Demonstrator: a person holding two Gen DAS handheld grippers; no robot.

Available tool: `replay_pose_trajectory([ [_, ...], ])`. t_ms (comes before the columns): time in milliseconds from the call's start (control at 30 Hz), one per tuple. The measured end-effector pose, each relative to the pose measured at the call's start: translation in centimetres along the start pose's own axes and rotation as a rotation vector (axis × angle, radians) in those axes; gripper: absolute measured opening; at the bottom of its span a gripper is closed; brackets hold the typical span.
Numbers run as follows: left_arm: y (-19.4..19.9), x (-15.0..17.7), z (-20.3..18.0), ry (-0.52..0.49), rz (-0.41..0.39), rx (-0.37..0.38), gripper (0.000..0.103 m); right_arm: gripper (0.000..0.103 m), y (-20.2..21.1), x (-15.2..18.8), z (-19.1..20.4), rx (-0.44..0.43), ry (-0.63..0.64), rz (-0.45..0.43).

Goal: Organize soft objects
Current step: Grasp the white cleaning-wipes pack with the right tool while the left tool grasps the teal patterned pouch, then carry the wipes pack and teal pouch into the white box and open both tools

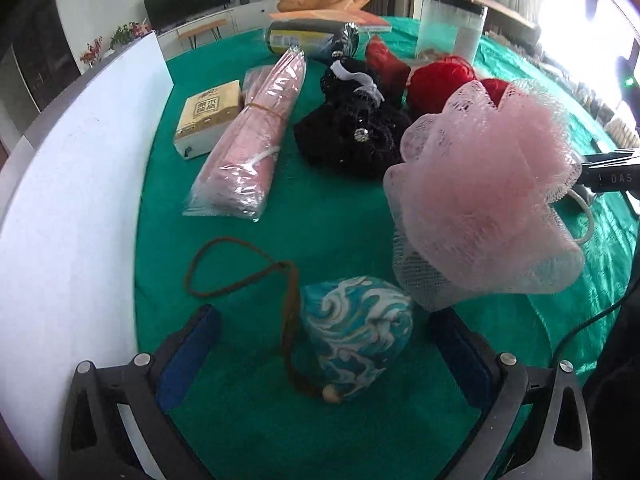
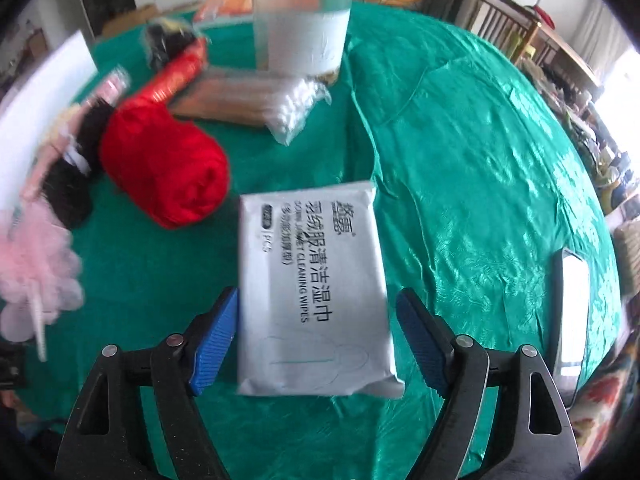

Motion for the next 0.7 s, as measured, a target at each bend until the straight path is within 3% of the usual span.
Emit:
replay_pose_trajectory([
  [33,0.2,0.0,-0.3,-0.027,-0.011,-0.009,0.102,0.082,-0.4,0.2,-0.4,-0.026,-0.011,0.023],
  [67,0.5,0.0,-0.6,-0.054,-0.030,-0.005,0.091,0.083,-0.6,0.3,-0.9,-0.073,-0.034,0.030],
  [100,0.7,0.1,-0.8,-0.074,-0.045,0.007,0.079,0.083,-0.4,0.4,-1.3,-0.096,-0.038,0.027],
  [133,0.7,0.1,-1.0,-0.086,-0.047,0.045,0.055,0.080,-0.2,0.6,-1.5,-0.120,-0.031,0.029],
  [167,0.9,0.1,-1.1,-0.077,-0.046,0.074,0.049,0.072,0.1,0.7,-1.9,-0.140,-0.037,0.024],
  [267,1.5,0.0,-1.0,-0.058,-0.076,0.074,0.047,0.068,1.0,1.4,-3.5,-0.165,-0.086,0.004],
  [400,3.3,0.2,-0.4,0.004,-0.114,0.143,0.047,0.068,2.9,2.6,-6.3,-0.263,-0.217,-0.076],
  [500,5.7,0.2,0.7,0.048,-0.150,0.210,0.047,0.068,3.3,3.8,-8.0,-0.248,-0.284,-0.083],
  [600,8.1,0.0,2.2,0.085,-0.195,0.249,0.047,0.068,4.5,4.6,-8.6,-0.299,-0.335,-0.118],
  [700,10.5,0.4,4.2,0.132,-0.240,0.280,0.047,0.068,7.3,4.0,-7.9,-0.329,-0.367,-0.208],
])
Point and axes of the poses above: each gripper's, at about its wrist camera, not at the fingertips, and y roughly against the way its jaws point, z to its left, x to its underside, the point moved 4 cm from there along -y, roughly the way its jaws point, and after that the axes turned 11 degrees about z, right-handed, at the moved point
